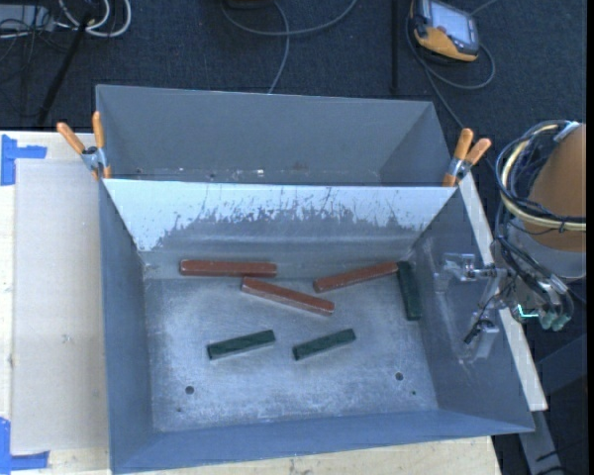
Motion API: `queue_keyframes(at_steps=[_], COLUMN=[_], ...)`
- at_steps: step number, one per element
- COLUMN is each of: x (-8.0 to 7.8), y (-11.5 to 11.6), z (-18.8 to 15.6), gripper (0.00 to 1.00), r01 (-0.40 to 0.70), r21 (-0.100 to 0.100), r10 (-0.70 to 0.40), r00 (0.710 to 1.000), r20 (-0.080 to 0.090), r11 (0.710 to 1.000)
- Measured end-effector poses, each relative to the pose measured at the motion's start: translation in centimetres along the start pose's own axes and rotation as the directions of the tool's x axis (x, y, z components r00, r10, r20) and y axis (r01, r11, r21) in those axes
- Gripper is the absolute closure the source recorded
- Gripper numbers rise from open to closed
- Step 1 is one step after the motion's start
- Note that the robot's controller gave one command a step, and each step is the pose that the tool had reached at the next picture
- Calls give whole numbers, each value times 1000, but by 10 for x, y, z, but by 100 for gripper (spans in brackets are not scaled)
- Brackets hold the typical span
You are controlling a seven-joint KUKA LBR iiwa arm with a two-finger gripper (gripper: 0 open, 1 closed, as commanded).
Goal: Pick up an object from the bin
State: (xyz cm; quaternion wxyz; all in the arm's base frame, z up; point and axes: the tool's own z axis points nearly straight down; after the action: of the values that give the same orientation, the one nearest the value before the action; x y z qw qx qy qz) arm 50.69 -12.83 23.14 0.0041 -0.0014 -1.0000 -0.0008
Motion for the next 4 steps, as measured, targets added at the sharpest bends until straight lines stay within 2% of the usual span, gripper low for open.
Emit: queue_keyframes(at_steps=[1,2,3,4], x=[-20,-28,-17,-18], y=[11,91,124,122], z=[110,165,162,162], gripper=[0,0,0,100], r01=[-71,23,33,35], r21=[-2,-3,-1,1], r10=[71,-23,-33,-35], r00=[997,1000,999,999], r20=[1,2,4,7], r11=[997,1000,999,999])
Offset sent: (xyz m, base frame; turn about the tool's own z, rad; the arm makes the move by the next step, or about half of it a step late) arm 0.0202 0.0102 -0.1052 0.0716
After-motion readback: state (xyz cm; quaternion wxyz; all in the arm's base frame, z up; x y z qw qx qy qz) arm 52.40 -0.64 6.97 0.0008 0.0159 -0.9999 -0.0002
